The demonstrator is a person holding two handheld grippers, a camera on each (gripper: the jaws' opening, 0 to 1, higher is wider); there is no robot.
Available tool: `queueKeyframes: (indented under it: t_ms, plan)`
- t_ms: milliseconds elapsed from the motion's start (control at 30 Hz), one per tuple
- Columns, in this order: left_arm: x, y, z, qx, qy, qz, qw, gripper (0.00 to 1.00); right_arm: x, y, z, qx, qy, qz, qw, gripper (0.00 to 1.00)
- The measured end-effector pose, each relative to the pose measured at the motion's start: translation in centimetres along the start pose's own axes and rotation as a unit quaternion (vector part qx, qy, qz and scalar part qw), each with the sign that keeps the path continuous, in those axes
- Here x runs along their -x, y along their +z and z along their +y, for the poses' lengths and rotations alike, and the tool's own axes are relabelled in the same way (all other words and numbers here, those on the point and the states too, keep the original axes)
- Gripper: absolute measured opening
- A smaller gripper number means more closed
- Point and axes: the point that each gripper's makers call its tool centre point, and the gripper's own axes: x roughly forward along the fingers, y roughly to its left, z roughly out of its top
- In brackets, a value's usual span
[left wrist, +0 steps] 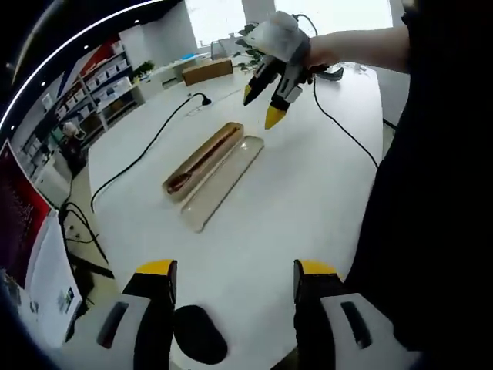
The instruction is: Arrange the utensils inside the cutlery case until each visible utensil rests in its matching compartment.
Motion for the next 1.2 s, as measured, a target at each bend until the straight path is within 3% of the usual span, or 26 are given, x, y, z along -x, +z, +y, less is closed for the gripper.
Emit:
queueKeyframes:
  t_ms: [300, 467, 533, 667, 900, 1200]
  plan:
    - [0.0, 0.8, 0.6, -0.016, 0.002, -0.009, 0.9998, 0.63, 2.5, -4.8, 1.0, -0.058, -0.016, 0.014, 0.9981, 0.49]
    - [0.0, 1.1, 0.5, -0.024, -0.002, -0.012, 0.9996, 0.63, 3.0, -6.1, 1.7, -0.054, -0.016, 0.027, 0.9981, 0.49]
    - [0.1, 1.3, 0.5, -0.029, -0.002, -0.013, 0.9995, 0.63, 2.9, -6.2, 1.9, -0.053, -0.016, 0.022, 0.9982, 0.47]
    - [0.1, 1.3, 0.4, -0.031, -0.003, -0.014, 0.9994, 0.63, 2.9, -7.0, 2.7, -0.041, -0.007, 0.045, 0.9981, 0.48]
    - [0.2, 1.3, 0.2, -0.025, 0.001, -0.02, 0.9995, 0.63, 3.1, -6.6, 2.6, -0.041, -0.009, 0.038, 0.9984, 0.48]
    - [0.6, 0.9, 0.1, -0.024, 0.003, -0.021, 0.9995, 0.63, 4.7, -7.7, 0.9, -0.032, -0.024, 0.048, 0.998, 0.47]
